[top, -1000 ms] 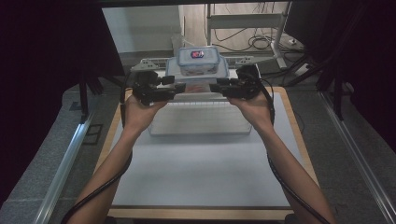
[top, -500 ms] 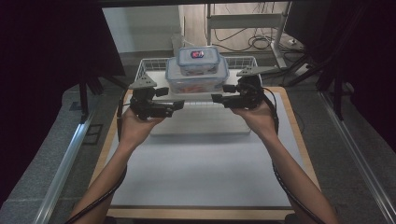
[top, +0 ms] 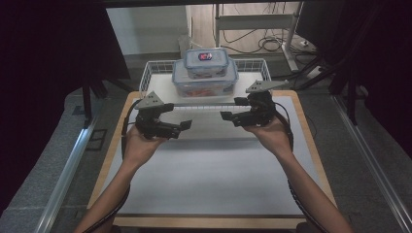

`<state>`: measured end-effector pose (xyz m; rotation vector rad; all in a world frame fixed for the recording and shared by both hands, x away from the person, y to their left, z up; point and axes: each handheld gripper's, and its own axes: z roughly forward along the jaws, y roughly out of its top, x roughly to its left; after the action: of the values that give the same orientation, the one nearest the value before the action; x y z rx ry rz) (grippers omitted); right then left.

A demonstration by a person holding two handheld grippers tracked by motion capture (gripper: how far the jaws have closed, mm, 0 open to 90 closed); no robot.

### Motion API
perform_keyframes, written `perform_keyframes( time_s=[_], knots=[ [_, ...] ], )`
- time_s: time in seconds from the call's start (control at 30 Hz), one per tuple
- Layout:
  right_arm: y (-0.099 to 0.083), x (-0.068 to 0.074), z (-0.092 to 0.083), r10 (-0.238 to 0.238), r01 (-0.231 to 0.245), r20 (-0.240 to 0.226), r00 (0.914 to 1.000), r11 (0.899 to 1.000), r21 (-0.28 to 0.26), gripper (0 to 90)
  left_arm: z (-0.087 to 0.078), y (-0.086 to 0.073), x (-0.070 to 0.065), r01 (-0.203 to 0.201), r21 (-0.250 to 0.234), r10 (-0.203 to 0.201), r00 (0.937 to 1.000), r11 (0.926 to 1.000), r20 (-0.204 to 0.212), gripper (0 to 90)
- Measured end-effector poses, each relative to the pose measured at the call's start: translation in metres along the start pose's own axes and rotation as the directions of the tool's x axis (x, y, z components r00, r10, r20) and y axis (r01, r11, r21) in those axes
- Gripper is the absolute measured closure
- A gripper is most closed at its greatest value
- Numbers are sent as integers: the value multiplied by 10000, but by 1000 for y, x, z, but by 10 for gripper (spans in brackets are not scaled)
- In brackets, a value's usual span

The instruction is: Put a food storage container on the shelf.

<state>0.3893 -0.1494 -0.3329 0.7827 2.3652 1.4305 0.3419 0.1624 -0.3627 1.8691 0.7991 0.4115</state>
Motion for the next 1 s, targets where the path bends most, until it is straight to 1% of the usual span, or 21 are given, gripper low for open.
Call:
perform_keyframes(
  time_s=[0.13, 0.17, 0.2, 0.27, 0.37, 0.47, 0.6, 0.77, 0.87, 0.97, 1.0],
  knots=[
    [-8, 7, -1, -105, 106, -40, 9999, 9999, 119, 194, 0, -10, -7, -122, 106, 122, 9999, 9999, 41, 76],
    [-9, 8, -1, -105, 106, -39, 9999, 9998, 151, 182, 0, -10, -7, -122, 106, 122, 9999, 9999, 41, 71],
    [-12, 10, -1, -130, 131, -39, 9999, 9997, 183, 168, 0, -15, -10, -164, 172, 164, 9999, 9997, 33, 66],
    [-16, 12, -2, -157, 158, -27, 9999, 9997, 205, 145, 0, -20, -12, -217, 256, 216, 9998, 9994, 39, 59],
    [-24, 16, -3, -241, 238, 56, 9997, 9990, 368, 104, -1, -29, -16, -323, 379, 324, 9995, 9988, -32, 47],
    [-33, 19, -4, -339, 332, 117, 9994, 9978, 567, 68, -3, -39, -20, -340, 413, 343, 9994, 9986, -66, 36],
    [-48, 23, -7, -535, 502, 418, 9977, 9958, 767, 15, -6, -53, -24, -299, 478, 305, 9994, 9984, -136, 22],
    [-67, 25, -13, -291, 254, 482, 9984, 9967, 769, 1, -11, -68, -27, -246, 496, 257, 9994, 9985, -219, 12],
    [-79, 27, -18, -309, 262, 544, 9980, 9960, 852, 0, -14, -77, -30, -200, 581, 214, 9995, 9981, -236, 12],
    [-94, 28, -23, -150, 94, 620, 9980, 9958, 911, 0, -17, -86, -32, -202, 645, 221, 9993, 9977, -292, 10],
    [-97, 29, -25, -161, 104, 644, 9978, 9960, 884, 0, -18, -88, -33, -215, 672, 237, 9992, 9975, -321, 10]
  ],
)
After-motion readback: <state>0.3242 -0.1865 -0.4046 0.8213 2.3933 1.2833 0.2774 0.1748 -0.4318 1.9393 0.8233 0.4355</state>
